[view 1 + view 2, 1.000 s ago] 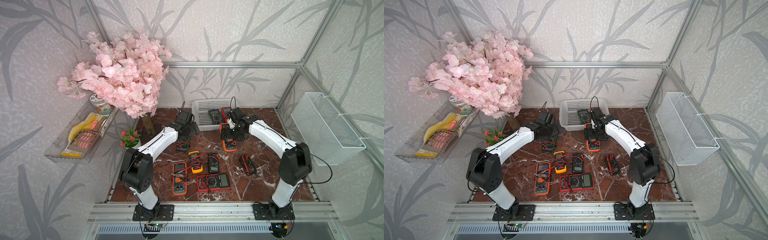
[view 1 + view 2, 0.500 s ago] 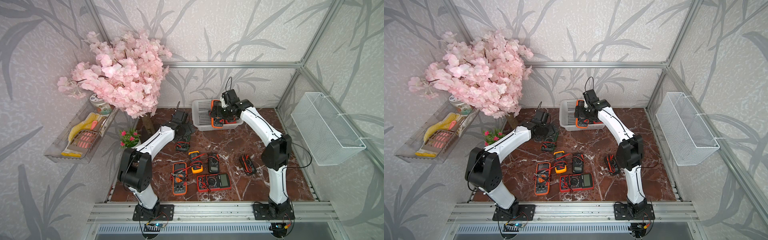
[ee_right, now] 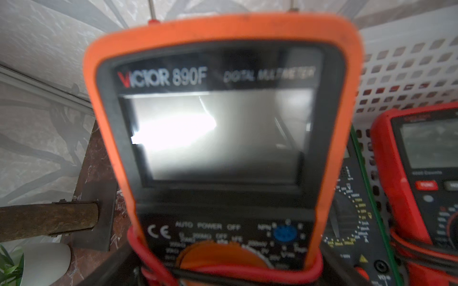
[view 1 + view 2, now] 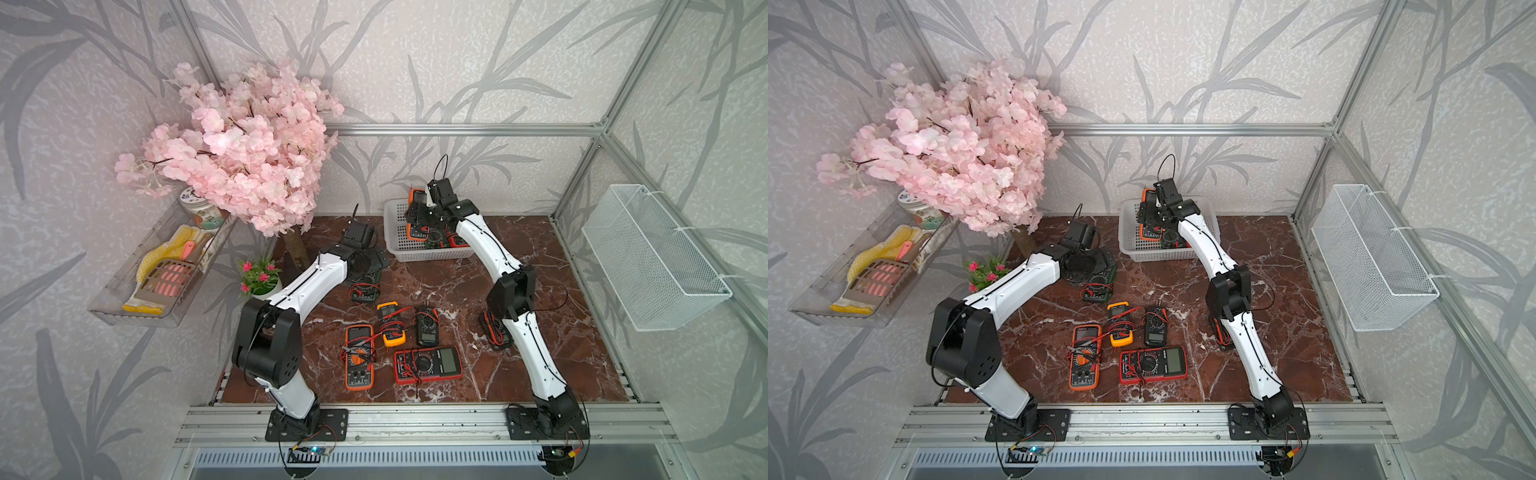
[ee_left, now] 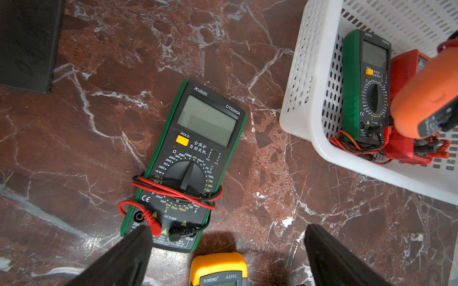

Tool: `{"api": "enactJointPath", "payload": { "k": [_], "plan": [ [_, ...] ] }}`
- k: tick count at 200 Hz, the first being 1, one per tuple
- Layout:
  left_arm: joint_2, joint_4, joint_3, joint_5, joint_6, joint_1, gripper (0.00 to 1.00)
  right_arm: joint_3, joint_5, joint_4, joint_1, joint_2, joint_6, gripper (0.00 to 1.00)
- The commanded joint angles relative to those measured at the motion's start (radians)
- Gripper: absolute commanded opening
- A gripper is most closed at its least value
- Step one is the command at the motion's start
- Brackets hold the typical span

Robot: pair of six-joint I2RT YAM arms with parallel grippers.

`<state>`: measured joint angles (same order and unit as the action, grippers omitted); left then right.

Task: Put the multimeter into the basket
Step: Place the multimeter in the basket.

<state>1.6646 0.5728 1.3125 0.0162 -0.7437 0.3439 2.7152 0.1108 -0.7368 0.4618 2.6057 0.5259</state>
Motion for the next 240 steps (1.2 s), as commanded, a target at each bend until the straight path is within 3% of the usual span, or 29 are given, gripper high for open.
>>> {"api": "enactJointPath", "payload": {
  "k": [1, 91, 121, 170, 240],
  "plan": [
    [-0.037, 0.038, 0.008, 0.005, 0.021, 0.001, 1.0, 0.032, -0.019, 0.088, 0.009, 0.008, -0.035, 0.59],
    [-0.042, 0.037, 0.003, 0.022, 0.022, 0.001, 1.0, -0.049, -0.029, 0.045, 0.068, 0.068, -0.15, 0.64],
    [-0.039, 0.035, 0.011, 0.028, 0.015, 0.001, 1.0, -0.053, -0.039, 0.037, 0.068, 0.083, -0.149, 0.75],
    [-0.036, 0.046, 0.034, 0.031, 0.015, 0.001, 1.0, -0.014, -0.042, 0.008, 0.066, 0.104, -0.147, 1.0],
    [-0.041, 0.036, 0.038, 0.024, 0.019, 0.003, 1.0, -0.026, -0.067, -0.063, 0.058, -0.04, -0.129, 0.99]
  ]
}}
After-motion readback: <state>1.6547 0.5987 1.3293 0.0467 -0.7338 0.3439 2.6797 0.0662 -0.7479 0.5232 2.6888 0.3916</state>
